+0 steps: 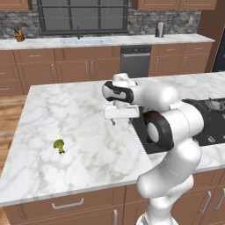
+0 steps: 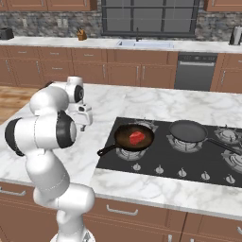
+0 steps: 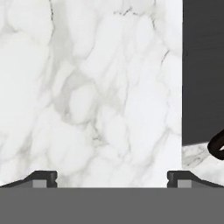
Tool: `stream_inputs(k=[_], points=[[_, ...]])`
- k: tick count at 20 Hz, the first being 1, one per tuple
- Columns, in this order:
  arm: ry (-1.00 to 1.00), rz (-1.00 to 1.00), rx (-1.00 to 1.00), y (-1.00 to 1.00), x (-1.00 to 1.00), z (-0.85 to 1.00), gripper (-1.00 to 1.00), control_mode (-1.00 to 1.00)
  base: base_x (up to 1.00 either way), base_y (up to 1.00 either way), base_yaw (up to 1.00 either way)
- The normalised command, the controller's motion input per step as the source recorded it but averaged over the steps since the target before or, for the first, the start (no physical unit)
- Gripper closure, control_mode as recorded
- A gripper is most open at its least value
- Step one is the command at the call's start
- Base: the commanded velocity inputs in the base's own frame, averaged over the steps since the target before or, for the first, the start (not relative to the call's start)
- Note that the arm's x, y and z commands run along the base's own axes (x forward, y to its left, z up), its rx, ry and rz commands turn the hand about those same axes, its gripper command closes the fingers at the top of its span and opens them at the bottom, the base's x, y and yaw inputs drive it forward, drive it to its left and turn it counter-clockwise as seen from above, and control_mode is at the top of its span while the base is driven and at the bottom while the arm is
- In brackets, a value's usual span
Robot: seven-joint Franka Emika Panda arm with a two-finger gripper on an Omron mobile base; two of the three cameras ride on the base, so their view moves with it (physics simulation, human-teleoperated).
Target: Place both pans onto different burners. Then place the broccoli and the steak on different pans.
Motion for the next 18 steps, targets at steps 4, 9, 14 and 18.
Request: stream_inputs(k=[4,9,14,18], points=[[0.11,0.03,0.0,0.41,0.0,-0.01,-1.0,-1.0,0.0,0.0,0.0],[0.11,0.03,0.0,0.41,0.0,-0.07,-1.0,-1.0,0.0,0.0,0.0],[0.1,0.03,0.0,0.48,0.0,-0.11,-1.0,-1.0,0.0,0.0,0.0],[0.07,0.03,0.0,0.55,0.0,-0.14,-1.0,-1.0,0.0,0.0,0.0]])
